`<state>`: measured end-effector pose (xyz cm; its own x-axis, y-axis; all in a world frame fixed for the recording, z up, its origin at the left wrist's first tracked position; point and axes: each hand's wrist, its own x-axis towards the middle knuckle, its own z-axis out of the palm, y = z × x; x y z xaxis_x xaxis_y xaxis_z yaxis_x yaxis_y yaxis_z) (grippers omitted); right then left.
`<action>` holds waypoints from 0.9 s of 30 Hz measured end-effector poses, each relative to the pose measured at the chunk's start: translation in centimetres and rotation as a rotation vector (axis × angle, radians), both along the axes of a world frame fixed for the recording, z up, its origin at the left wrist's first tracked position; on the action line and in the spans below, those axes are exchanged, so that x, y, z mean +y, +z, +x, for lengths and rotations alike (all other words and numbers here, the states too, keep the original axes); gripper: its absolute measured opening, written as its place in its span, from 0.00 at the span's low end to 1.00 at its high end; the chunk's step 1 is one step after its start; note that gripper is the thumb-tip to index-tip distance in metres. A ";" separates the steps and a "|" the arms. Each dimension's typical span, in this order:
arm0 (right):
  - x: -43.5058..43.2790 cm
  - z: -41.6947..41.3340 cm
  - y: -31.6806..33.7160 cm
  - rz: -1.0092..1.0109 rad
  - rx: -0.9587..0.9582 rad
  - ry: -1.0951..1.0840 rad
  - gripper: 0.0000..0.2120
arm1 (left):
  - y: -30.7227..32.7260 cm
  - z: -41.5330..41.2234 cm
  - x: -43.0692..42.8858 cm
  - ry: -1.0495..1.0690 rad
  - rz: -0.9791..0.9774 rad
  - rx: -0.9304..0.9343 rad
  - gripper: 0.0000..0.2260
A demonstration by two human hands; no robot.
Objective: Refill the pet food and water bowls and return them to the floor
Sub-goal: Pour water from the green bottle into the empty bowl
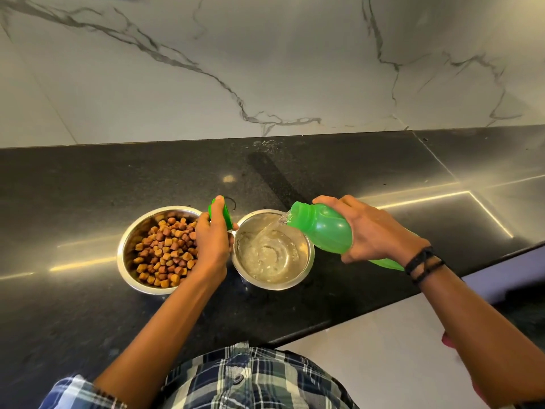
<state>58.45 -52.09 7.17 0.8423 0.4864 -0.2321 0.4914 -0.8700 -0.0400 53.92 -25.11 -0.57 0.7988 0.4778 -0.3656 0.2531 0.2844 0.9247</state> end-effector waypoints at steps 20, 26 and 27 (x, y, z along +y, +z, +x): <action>-0.6 -0.4 0.5 -0.013 0.032 -0.024 0.58 | -0.2 -0.1 -0.5 -0.010 0.002 0.028 0.18; -0.8 -0.4 0.5 -0.011 0.039 -0.028 0.58 | -0.4 0.0 -0.3 -0.017 -0.023 0.049 0.23; -0.8 -0.4 0.5 -0.009 0.040 -0.028 0.58 | -0.5 0.0 -0.3 -0.015 -0.016 0.050 0.23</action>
